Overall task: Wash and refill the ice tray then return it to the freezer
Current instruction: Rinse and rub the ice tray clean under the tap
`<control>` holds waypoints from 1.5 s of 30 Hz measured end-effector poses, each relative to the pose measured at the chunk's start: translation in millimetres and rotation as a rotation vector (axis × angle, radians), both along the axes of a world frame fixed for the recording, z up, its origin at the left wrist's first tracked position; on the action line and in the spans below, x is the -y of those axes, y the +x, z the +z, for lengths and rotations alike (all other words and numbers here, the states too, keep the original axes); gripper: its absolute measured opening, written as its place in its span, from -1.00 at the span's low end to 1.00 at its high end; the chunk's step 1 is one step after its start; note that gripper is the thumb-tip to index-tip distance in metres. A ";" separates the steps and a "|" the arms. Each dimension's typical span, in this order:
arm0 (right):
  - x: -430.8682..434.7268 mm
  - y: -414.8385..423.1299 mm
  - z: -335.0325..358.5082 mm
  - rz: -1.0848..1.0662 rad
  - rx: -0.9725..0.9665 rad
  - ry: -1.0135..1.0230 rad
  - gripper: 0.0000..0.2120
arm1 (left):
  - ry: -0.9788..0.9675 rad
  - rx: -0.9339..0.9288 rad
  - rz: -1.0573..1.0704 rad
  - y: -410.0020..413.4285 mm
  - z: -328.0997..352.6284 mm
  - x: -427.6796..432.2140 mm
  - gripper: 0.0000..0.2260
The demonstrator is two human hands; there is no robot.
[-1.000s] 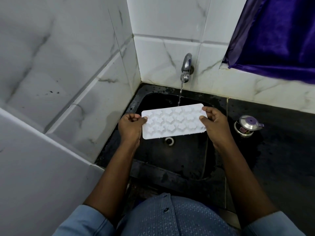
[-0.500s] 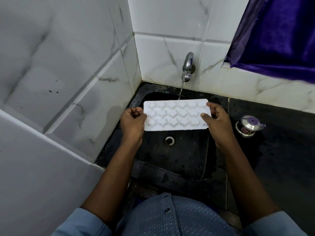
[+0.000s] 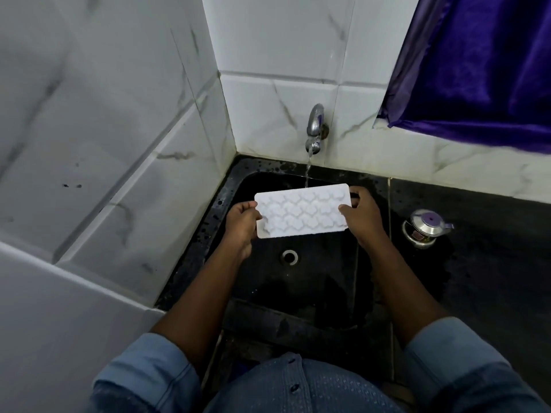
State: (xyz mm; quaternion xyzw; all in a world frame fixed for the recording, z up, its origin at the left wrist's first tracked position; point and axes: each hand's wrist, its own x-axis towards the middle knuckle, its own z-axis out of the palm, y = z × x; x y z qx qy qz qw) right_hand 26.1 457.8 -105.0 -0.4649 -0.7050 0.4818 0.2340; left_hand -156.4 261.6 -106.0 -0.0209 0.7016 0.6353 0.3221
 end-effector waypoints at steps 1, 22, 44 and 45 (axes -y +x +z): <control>-7.9 -3.6 -1.9 -0.019 -0.006 0.011 -0.58 | 0.019 0.002 -0.026 -2.0 3.4 -8.2 -0.72; -74.9 -12.2 -15.8 -0.181 -0.046 0.055 -0.57 | 0.155 0.050 -0.065 -40.8 12.6 -110.3 -0.60; -20.7 -105.7 -30.2 0.124 -0.019 0.065 -0.59 | 0.072 0.041 0.303 -98.3 4.8 -30.6 -0.83; -21.9 -103.8 -30.7 0.118 -0.021 0.065 -0.59 | 0.071 0.040 0.295 -95.6 5.9 -32.2 -0.85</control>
